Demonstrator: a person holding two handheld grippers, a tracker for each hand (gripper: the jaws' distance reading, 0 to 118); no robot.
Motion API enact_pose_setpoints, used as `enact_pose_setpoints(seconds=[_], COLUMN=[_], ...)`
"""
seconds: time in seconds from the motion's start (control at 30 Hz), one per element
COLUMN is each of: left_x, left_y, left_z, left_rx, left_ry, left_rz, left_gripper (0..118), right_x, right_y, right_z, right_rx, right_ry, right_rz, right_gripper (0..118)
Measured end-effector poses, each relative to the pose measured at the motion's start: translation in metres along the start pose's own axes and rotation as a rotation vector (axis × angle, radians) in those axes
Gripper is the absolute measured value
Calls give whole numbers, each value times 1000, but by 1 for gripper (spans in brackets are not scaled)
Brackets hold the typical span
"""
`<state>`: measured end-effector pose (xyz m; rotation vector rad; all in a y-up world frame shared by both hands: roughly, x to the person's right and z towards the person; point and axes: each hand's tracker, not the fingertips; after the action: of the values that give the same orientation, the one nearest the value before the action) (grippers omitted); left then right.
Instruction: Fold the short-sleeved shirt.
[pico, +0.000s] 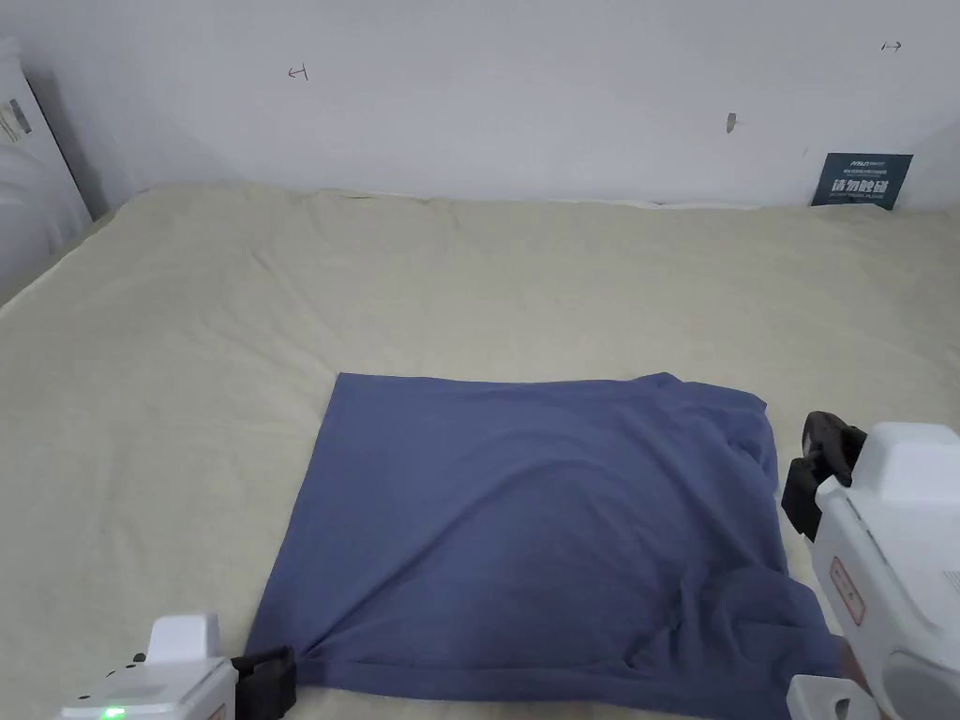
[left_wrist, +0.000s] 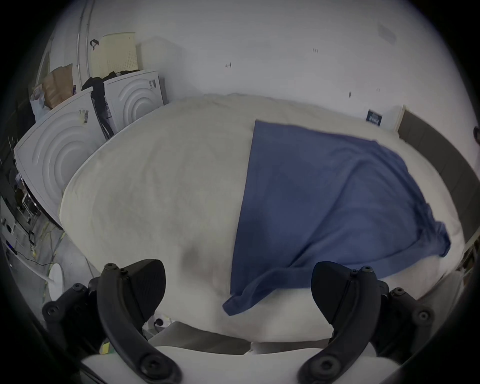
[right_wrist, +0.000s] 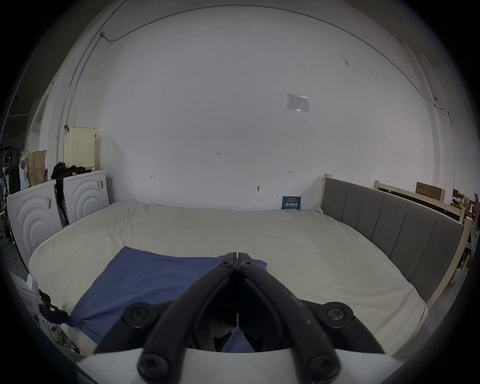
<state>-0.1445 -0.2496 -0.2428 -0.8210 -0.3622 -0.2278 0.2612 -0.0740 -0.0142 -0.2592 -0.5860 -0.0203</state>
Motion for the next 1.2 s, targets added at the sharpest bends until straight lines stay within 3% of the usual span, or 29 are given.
enact_pose_setpoints(seconds=[0.07, 0.13, 0.2, 0.27, 0.33, 0.37, 0.4, 0.43, 0.5, 0.57, 0.73, 0.83, 0.87, 0.97, 1.03, 1.07, 1.2], left_x=[1, 3, 5, 8, 13, 15, 19, 22, 24, 24, 21, 20, 20, 22, 22, 21, 19], left_y=[-7, -12, -14, -12, -9, -8, -6, -5, 0, 5, 17, 21, 21, 23, 23, 23, 32], left_z=[-11, -26, -33, -31, -26, -25, -23, -21, -18, -14, -5, -7, -6, -4, -7, -7, -2], left_rx=[-23, -36, -51, -51, -35, -30, -12, -10, -10, 8, 34, 41, 41, 40, 36, 35, 48], left_ry=[-11, -18, -26, -126, -109, -129, -135, -108, -111, -116, -135, -135, -136, -137, -135, -134, -141], left_rz=[-6, 0, 0, 49, 32, -14, -44, -64, -76, -67, -35, -46, -45, -37, -28, -23, 26], left_gripper=[113, 102, 72, 46, 14, 7, 7, 7, 7, 7, 7, 7, 7, 7, 7, 7, 7], right_x=[2, 5, 10, 15, 22, 26, 30, 35, 43, 52, 60, 65, 67, 74, 72, 73, 70], right_y=[-6, -11, -17, -24, -33, -38, -46, -54, -81, -112, -178, -200, -204, -213, -208, -204, -171], right_z=[-4, -5, -5, -4, -4, -4, -6, -8, -16, -25, -36, -40, -40, -41, -38, -36, -25], right_rx=[-25, -44, -65, -88, -122, -142, -177, -215, -329, -447, -638, -673, -683, -698, -685, -676, -587], right_ry=[-2, -10, -18, -30, -40, -46, -50, -51, -63, -66, -97, -84, -78, 8, -10, 2, 35], right_rz=[2, 2, -3, -10, -20, -29, -42, -45, -53, -71, -84, -88, -101, -210, -196, -191, -195], right_gripper=[2, 2, 2, 2, 2, 4, 16, 35, 82, 100, 100, 99, 94, 46, 29, 12, 12])
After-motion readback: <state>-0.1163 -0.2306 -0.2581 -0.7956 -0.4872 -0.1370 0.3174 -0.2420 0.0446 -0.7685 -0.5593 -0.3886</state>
